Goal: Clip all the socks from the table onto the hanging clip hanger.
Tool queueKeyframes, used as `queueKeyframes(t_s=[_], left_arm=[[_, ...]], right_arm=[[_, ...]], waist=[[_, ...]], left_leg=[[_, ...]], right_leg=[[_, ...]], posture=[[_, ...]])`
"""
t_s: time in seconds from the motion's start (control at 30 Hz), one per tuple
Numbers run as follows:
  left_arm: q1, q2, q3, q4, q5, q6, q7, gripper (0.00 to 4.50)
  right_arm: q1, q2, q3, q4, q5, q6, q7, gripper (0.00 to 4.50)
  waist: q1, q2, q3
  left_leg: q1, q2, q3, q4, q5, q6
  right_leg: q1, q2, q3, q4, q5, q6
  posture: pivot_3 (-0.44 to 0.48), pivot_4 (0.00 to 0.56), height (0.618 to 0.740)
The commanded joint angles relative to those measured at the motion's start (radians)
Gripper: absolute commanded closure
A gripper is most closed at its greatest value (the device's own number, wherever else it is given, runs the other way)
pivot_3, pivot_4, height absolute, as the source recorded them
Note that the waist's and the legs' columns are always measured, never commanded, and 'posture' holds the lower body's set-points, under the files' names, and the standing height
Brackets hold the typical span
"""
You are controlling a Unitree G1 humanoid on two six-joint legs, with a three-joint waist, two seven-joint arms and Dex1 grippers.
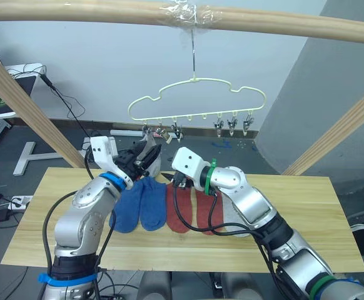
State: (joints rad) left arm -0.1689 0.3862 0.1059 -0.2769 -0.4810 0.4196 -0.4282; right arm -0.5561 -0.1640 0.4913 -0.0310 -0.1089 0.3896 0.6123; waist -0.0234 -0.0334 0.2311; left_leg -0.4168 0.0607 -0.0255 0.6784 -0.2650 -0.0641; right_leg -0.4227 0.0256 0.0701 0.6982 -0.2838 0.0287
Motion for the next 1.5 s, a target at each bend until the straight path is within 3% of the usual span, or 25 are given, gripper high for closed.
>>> queueKeyframes(t_s=[0.03,0.3,0.5,1.5], left_arm=[[0.027,0.011,-0.06,-0.037,0.093,-0.136,-0.054,1.93],[0.032,-0.068,-0.096,0.011,0.231,-0.308,0.01,1.93],[0.014,-0.111,-0.082,0.039,0.278,-0.337,0.081,1.93],[-0.193,-0.19,-0.065,0.28,0.359,-0.479,0.167,1.93]], right_arm=[[0.031,-0.031,-0.019,-0.123,0.011,-0.009,0.023,2.32],[0.127,-0.132,-0.096,-0.341,0.107,0.075,0.089,2.32],[0.145,-0.207,-0.165,-0.408,0.155,0.114,0.114,2.32],[0.106,-0.269,-0.233,-0.447,0.266,0.142,0.115,2.32]], waist=[[0.0,0.0,0.0],[-0.001,0.0,0.0],[-0.004,0.0,0.0],[-0.006,0.0,0.0]], left_leg=[[0.0,0.0,0.0,0.0,0.0,0.0],[0.0,0.0,0.0,0.0,0.0,0.0],[0.0,0.0,-0.001,0.001,0.0,0.001],[0.001,-0.001,-0.001,0.001,0.0,0.001]], right_leg=[[0.0,0.0,0.0,0.0,0.0,0.0],[0.001,0.0,0.0,0.0,0.0,0.0],[0.001,0.0,0.0,0.0,0.0,0.0],[0.002,0.001,-0.001,0.001,0.0,0.0]], posture=[[0.04,0.191,0.694],[0.031,0.193,0.694],[0.006,0.2,0.694],[-0.026,0.204,0.694]])
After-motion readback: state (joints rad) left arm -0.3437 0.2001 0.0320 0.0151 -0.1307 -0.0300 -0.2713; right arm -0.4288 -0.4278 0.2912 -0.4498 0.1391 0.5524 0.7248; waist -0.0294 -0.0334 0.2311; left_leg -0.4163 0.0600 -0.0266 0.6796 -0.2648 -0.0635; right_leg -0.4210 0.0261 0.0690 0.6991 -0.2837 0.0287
